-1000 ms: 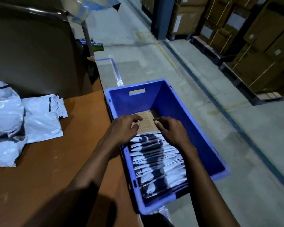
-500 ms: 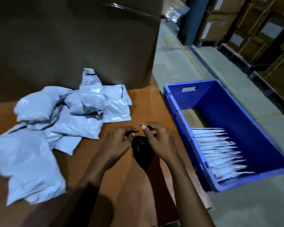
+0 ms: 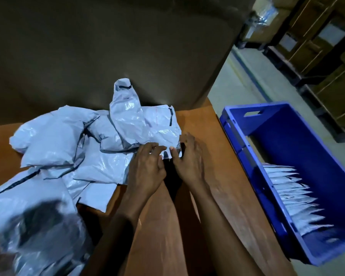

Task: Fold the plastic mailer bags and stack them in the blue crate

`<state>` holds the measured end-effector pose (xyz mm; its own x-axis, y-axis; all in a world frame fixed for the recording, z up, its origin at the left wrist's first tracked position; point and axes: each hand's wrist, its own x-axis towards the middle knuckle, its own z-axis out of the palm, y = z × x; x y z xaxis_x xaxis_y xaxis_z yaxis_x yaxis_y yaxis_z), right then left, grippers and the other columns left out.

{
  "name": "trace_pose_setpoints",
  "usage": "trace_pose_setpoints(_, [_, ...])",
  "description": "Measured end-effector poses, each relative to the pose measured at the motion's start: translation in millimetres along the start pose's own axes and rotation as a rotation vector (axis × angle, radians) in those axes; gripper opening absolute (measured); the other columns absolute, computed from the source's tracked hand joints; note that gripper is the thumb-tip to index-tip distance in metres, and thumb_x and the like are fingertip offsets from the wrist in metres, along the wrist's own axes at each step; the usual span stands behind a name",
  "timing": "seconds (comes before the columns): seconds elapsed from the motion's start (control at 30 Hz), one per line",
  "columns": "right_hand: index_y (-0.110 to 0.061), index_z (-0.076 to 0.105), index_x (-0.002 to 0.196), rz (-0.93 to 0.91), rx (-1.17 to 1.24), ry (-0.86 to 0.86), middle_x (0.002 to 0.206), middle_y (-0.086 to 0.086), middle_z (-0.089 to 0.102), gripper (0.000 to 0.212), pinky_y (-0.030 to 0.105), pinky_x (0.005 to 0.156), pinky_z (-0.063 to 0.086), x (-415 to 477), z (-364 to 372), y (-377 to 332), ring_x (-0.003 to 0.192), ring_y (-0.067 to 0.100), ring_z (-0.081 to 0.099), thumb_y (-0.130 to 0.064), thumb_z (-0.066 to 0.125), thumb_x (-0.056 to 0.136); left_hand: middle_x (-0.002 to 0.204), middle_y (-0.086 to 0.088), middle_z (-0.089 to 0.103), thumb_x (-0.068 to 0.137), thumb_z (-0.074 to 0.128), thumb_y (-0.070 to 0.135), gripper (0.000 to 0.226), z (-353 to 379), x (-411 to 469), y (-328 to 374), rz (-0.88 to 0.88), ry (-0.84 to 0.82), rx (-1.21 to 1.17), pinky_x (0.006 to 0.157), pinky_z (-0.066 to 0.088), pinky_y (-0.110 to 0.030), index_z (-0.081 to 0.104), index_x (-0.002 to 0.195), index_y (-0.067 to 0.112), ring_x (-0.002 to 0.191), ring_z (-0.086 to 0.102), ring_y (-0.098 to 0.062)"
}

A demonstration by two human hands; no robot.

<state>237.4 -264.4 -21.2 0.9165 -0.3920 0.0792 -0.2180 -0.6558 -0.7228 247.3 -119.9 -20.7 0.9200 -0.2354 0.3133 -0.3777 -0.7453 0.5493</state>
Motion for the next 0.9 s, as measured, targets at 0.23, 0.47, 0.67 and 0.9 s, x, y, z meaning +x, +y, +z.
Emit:
trace_pose_setpoints(0.23, [-0.024,0.063,0.124,0.1,0.178,0.054,0.105,-0.007,0.07,0.036,0.04,0.087,0.057,3.0,2.1,2.3,0.098,0.013,0.067,-0.026,0.077,0.092,0.13,-0.01,0.059,0.087,0.052,0.018,0.041,3.2,-17.1,-7.2,0.041,0.007,0.044,0.096,0.051,-0.051,0.067,0.125,0.016,0.122,0.055,-0.035])
trace_pose_setpoints(0.47, [-0.033,0.07,0.108,0.109,0.444,0.095,0.102,-0.009,0.073,0.02,0.047,0.085,0.061,-22.3,-35.5,18.2,0.096,0.011,0.071,-0.023,0.077,0.093,0.129,-0.021,0.057,0.069,0.072,-0.001,0.062,15.1,-27.2,-6.4,0.095,0.074,0.326,0.095,0.044,-0.051,0.061,0.13,0.008,0.117,0.054,-0.041])
trace_pose_setpoints(0.67, [-0.036,0.072,0.112,0.1,0.614,0.208,0.11,-0.005,0.076,0.019,0.041,0.083,0.063,-49.3,-84.3,46.1,0.104,0.016,0.073,-0.027,0.076,0.095,0.105,-0.016,0.067,0.08,0.06,-0.005,0.035,5.2,-43.0,13.4,0.306,0.318,0.397,0.091,0.043,-0.05,0.072,0.11,0.007,0.095,0.064,-0.037])
trace_pose_setpoints(0.9, [-0.038,0.074,0.112,0.216,0.409,0.312,0.113,-0.008,0.074,0.02,0.042,0.091,0.059,-101.3,-110.7,114.8,0.109,0.016,0.071,-0.022,0.069,0.1,0.098,-0.01,0.067,0.08,0.068,0.003,0.028,44.7,-110.6,52.1,0.447,0.127,0.242,0.089,0.043,-0.047,0.075,0.105,0.012,0.092,0.064,-0.033])
